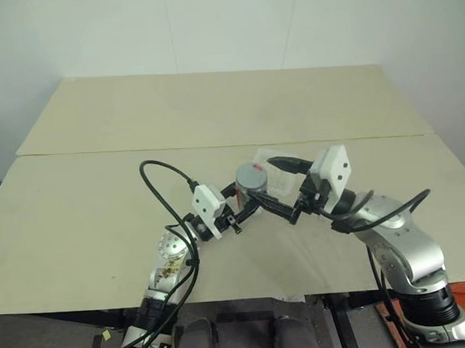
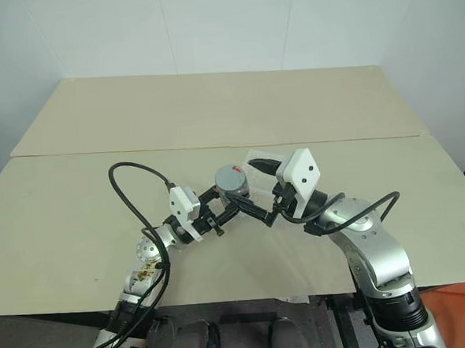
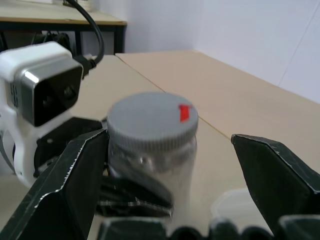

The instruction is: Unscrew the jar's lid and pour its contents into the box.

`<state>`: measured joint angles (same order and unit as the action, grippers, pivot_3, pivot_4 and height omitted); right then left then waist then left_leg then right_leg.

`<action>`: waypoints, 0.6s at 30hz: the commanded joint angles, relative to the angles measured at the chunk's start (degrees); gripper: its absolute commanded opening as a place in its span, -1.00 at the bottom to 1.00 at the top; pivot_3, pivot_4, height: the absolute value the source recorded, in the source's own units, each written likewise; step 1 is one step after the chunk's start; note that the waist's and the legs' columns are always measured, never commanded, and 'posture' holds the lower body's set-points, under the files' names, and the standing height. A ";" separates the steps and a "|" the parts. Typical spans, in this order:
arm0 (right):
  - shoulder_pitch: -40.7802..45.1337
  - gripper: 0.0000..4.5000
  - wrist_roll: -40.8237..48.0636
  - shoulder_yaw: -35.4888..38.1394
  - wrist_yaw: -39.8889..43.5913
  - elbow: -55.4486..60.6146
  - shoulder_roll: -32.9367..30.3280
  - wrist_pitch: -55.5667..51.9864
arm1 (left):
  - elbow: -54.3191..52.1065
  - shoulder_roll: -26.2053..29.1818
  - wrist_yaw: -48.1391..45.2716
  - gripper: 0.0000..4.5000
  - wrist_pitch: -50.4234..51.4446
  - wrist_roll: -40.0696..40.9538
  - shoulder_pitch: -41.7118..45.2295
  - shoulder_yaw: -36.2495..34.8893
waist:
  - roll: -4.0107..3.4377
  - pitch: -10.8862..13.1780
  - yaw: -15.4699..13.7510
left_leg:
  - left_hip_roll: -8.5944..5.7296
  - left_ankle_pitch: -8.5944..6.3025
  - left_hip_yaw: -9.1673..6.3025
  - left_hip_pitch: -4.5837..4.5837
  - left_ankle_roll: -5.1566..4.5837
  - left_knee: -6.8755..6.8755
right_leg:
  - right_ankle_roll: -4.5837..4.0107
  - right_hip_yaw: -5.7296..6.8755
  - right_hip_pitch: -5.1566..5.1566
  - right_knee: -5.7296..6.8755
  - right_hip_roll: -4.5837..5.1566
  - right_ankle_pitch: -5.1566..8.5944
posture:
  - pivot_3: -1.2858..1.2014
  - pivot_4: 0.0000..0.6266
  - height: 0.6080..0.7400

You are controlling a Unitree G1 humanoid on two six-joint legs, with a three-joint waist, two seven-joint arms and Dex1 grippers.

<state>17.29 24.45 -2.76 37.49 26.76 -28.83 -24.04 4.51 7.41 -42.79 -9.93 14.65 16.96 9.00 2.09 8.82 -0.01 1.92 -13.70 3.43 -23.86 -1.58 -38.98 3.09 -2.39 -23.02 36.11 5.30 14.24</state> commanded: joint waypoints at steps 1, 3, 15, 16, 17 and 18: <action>-0.02 0.99 0.47 3.93 -0.31 1.20 -1.11 1.13 | -0.94 -0.15 -0.90 -0.13 -2.09 0.89 0.42 -0.12 | 0.00 0.00 -0.01 | 0.00 0.00 0.00 0.00 0.00 0.00 | 0.00 0.00 0.00 0.00 -0.01 0.00 | 0.03 -0.52 1.00; -0.47 0.99 0.60 4.55 -0.02 1.35 -1.58 1.15 | -0.93 -0.17 -0.92 -0.13 -2.09 0.92 0.42 -0.18 | 0.00 0.00 -0.02 | 0.00 0.00 0.00 0.00 0.00 0.00 | 0.00 0.00 0.00 0.00 0.00 0.00 | 0.03 -0.52 1.00; -3.51 0.99 2.33 6.05 2.57 4.04 -4.04 0.53 | -0.67 -0.08 -1.38 -0.13 -2.24 0.61 0.48 -0.30 | 0.00 0.00 -0.03 | 0.00 0.00 0.00 0.00 0.00 0.00 | 0.00 0.00 0.01 0.00 -0.01 0.00 | 0.03 -0.52 1.00; -3.73 0.99 2.72 6.05 3.07 4.50 -4.40 0.42 | -0.74 -0.10 -1.33 -0.13 -2.25 0.54 0.40 -0.24 | 0.00 0.00 -0.03 | 0.00 0.00 -0.01 0.00 0.00 0.00 | 0.00 0.00 0.00 0.00 -0.01 0.00 | 0.03 -0.52 1.00; -3.77 0.99 3.00 5.95 3.41 4.79 -4.63 0.36 | -0.74 -0.08 -1.35 -0.13 -2.27 0.53 0.39 -0.25 | 0.00 0.00 -0.03 | 0.01 0.00 -0.01 0.00 0.00 0.00 | 0.00 0.00 0.00 -0.01 -0.01 0.00 | 0.03 -0.52 1.00; -3.67 0.99 3.46 5.76 3.66 5.25 -4.74 0.17 | -0.78 -0.09 -1.32 -0.13 -2.28 0.48 0.35 -0.21 | 0.00 0.00 -0.04 | 0.00 0.00 -0.01 0.00 0.00 0.00 | 0.00 0.00 0.00 -0.01 -0.01 0.00 | 0.03 -0.52 1.00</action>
<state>13.38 26.17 1.54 40.55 29.31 -33.00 -24.06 4.53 7.56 -43.96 -10.22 14.84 16.96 8.77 2.09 8.82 -0.05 1.92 -13.70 3.42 -23.86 -1.58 -38.98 3.09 -2.39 -23.01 36.10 5.29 14.24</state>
